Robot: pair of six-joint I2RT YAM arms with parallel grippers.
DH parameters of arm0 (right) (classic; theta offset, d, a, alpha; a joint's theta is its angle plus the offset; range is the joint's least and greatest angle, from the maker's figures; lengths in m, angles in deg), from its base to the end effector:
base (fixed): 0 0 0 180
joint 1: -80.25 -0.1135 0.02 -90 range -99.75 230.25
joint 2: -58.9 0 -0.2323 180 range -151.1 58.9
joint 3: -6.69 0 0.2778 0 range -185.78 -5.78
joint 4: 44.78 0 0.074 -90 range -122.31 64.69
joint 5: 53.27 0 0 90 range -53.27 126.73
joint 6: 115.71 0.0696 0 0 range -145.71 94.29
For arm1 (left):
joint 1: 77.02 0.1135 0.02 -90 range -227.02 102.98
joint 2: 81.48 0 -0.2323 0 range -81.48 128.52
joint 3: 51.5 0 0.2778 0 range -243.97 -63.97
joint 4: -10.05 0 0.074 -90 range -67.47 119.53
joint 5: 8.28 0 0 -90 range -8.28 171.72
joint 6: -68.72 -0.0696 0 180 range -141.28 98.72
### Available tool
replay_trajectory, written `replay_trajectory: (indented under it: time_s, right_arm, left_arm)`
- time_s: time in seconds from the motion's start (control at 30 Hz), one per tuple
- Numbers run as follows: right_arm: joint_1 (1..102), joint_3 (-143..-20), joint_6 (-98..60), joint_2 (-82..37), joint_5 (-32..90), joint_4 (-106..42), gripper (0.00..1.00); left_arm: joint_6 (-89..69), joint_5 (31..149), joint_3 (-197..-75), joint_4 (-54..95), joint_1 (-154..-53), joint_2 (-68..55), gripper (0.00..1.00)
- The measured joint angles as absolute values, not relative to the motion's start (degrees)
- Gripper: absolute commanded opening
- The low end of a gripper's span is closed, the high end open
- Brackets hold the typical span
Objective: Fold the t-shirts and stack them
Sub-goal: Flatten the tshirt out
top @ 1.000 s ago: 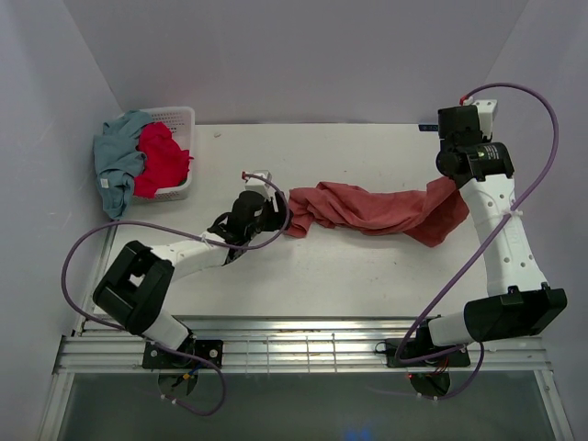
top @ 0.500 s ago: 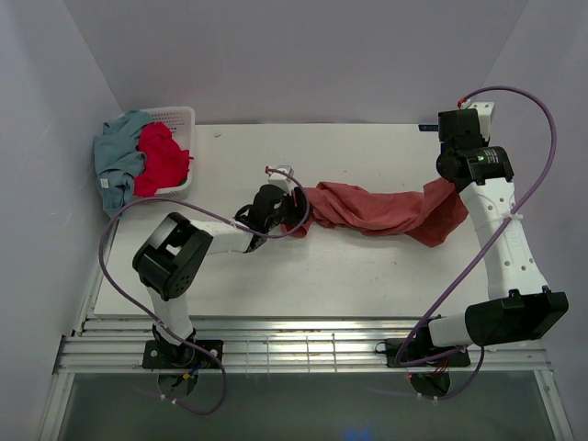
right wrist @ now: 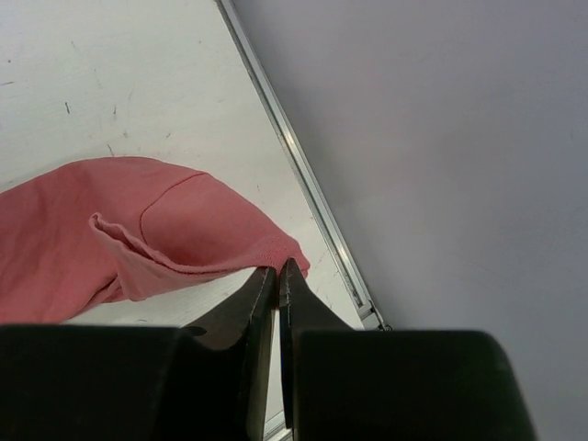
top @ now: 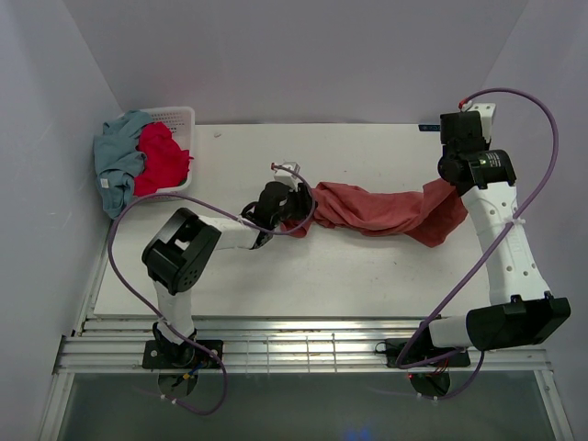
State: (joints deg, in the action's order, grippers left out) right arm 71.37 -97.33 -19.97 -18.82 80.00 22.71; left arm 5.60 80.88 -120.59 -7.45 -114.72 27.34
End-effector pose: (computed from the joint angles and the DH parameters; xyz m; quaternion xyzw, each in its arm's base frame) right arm 0.3171 0.0013 0.3815 0.1291 0.8503 -0.2842 0.4237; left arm 0.3500 -0.2692 0.1015 0.0742 0.8268 -0.2927 0.4745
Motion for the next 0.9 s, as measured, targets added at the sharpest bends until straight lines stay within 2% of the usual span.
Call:
replay_trajectory:
  time_s: [0.2, 0.3, 0.5, 0.63, 0.9]
  right_arm:
    - [71.3, -97.0, -20.0, -18.4, 79.9, 22.7, 0.08]
    - [71.3, -96.9, -20.0, -18.4, 79.7, 22.7, 0.08]
    - [71.3, -96.6, -20.0, -18.3, 79.3, 22.6, 0.08]
    - [71.3, -96.2, -20.0, -18.3, 78.9, 22.6, 0.08]
    - [71.3, -95.8, -20.0, -18.3, 78.5, 22.5, 0.08]
  left_arm:
    - [6.3, 80.7, -120.6, -7.3, -115.0, 27.7, 0.41]
    - [6.3, 80.7, -120.5, -7.3, -115.2, 27.7, 0.4]
    - [6.6, 80.7, -119.1, -7.3, -115.3, 27.6, 0.4]
    - [6.6, 80.7, -118.1, -7.4, -115.5, 27.2, 0.49]
    - [6.5, 80.7, -116.9, -7.3, -115.9, 26.7, 0.5]
